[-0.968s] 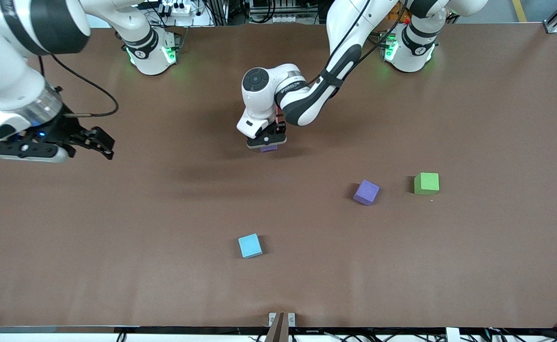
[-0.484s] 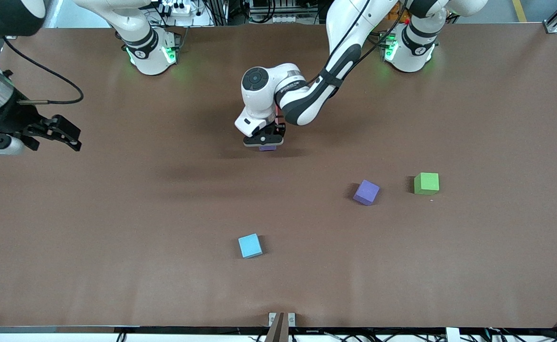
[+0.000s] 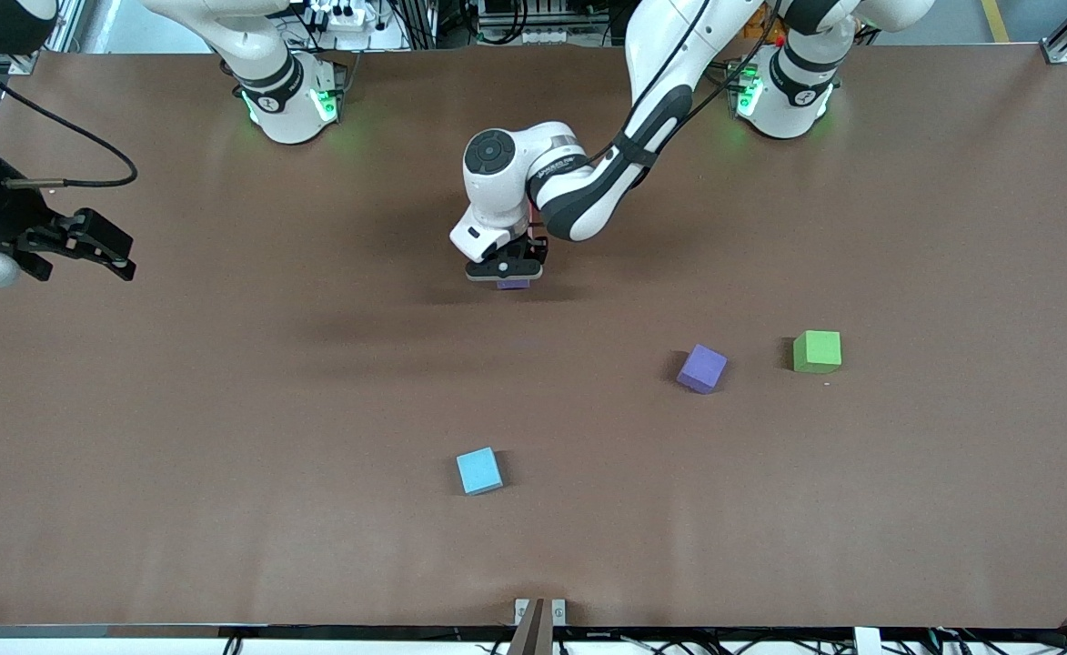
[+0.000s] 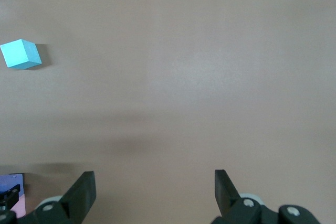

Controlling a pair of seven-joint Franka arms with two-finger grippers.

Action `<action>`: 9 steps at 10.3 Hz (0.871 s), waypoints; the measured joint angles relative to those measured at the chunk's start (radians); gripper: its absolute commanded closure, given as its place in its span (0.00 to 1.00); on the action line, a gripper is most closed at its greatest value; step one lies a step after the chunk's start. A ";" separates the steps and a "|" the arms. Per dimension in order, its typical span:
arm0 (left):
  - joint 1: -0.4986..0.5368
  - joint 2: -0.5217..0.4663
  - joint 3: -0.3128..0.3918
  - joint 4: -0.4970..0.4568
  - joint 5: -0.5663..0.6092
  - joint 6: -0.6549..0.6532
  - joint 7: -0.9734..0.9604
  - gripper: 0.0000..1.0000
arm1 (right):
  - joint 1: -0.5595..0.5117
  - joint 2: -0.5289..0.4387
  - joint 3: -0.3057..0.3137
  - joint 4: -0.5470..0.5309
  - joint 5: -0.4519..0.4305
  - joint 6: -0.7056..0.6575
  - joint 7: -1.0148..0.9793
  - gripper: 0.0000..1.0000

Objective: Arrange blocks into number 1

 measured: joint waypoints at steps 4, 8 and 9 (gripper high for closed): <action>0.003 0.000 0.001 -0.001 0.000 0.000 0.015 0.19 | 0.000 0.008 -0.001 0.000 0.000 0.000 -0.001 0.00; 0.003 0.000 0.001 -0.002 0.000 0.000 0.015 0.00 | 0.001 0.020 0.000 0.001 0.000 0.000 -0.003 0.00; 0.004 0.000 0.001 0.000 0.000 0.002 0.012 0.00 | 0.001 0.021 0.000 0.002 0.000 0.000 -0.004 0.00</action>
